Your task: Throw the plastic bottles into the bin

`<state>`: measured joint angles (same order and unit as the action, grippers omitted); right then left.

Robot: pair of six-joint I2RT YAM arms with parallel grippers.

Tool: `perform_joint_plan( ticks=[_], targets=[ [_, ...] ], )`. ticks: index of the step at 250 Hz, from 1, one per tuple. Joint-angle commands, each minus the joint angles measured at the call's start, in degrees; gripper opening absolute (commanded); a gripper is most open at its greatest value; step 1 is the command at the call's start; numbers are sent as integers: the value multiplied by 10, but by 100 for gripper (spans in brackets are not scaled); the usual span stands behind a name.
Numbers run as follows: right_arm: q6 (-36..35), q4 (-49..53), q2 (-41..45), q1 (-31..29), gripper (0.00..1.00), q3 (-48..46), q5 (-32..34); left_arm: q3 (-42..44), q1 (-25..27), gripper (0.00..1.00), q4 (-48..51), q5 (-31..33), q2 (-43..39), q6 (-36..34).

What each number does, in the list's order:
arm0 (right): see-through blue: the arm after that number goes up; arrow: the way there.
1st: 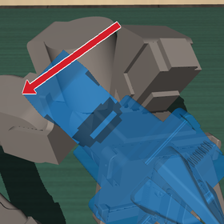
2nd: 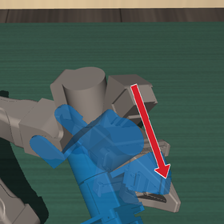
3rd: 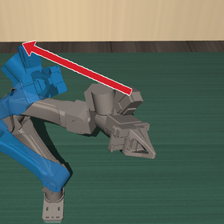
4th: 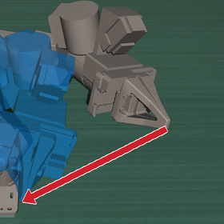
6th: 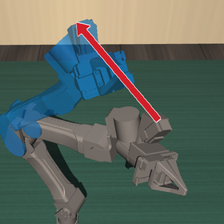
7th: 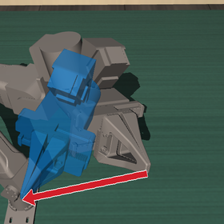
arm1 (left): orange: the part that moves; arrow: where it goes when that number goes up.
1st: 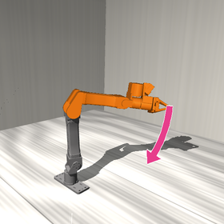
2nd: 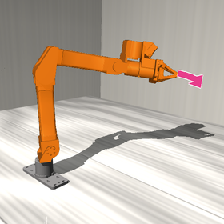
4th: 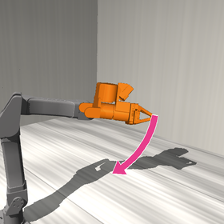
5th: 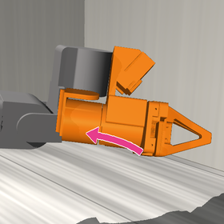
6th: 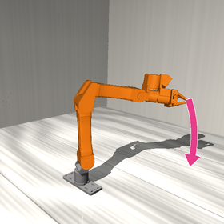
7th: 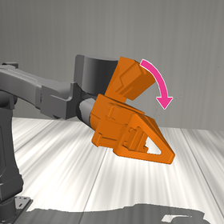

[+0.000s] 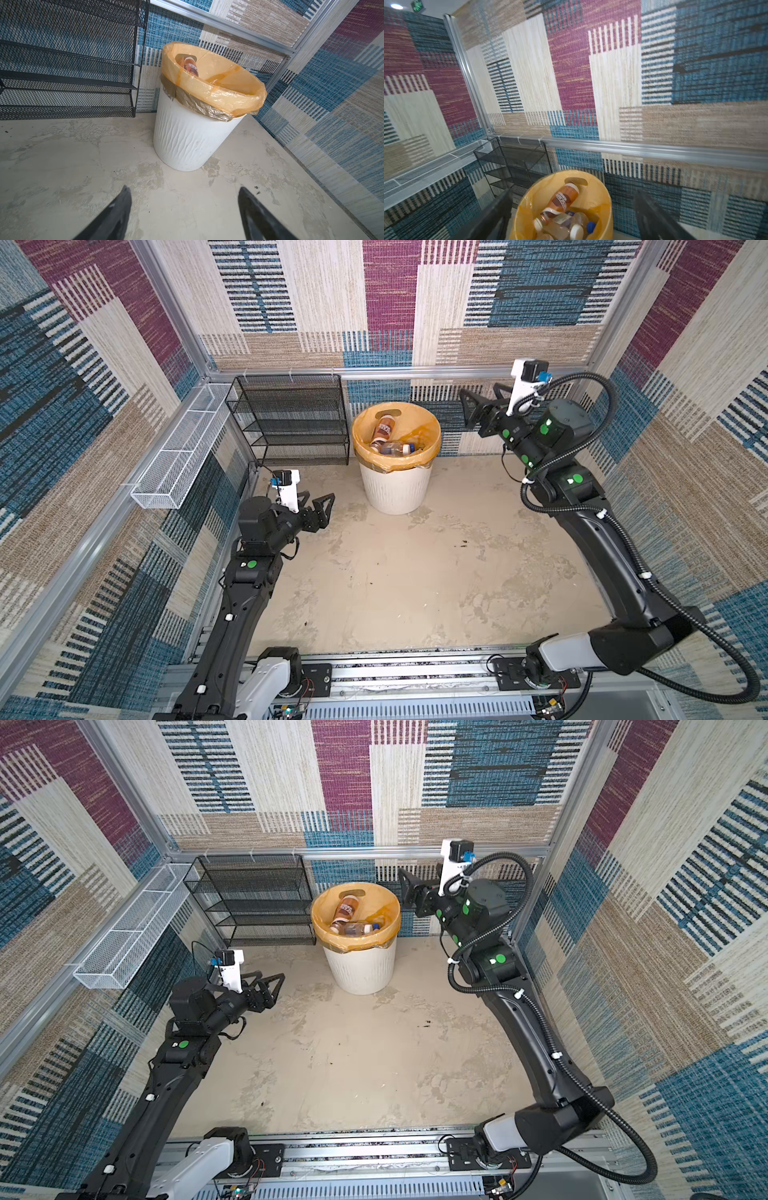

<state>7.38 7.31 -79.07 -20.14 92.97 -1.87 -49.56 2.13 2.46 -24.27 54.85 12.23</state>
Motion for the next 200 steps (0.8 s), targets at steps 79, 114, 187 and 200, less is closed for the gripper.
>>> perform_joint_plan(
  ticks=[79, 114, 187, 200],
  targets=[
    [46, -89, 188, 102, 96, -451, 134, 5, 2, 81, 21, 99, 28, 36],
    [48, -243, 254, 121, 100, -629, 190, 89, 2, 82, -41, 173, 31, 92],
    [45, -461, 258, 139, 99, -815, 261, 261, 2, 84, -238, 352, 34, 46],
    [46, -477, 249, 140, 99, -825, 269, 275, 2, 84, -265, 371, 43, 35]
  ],
)
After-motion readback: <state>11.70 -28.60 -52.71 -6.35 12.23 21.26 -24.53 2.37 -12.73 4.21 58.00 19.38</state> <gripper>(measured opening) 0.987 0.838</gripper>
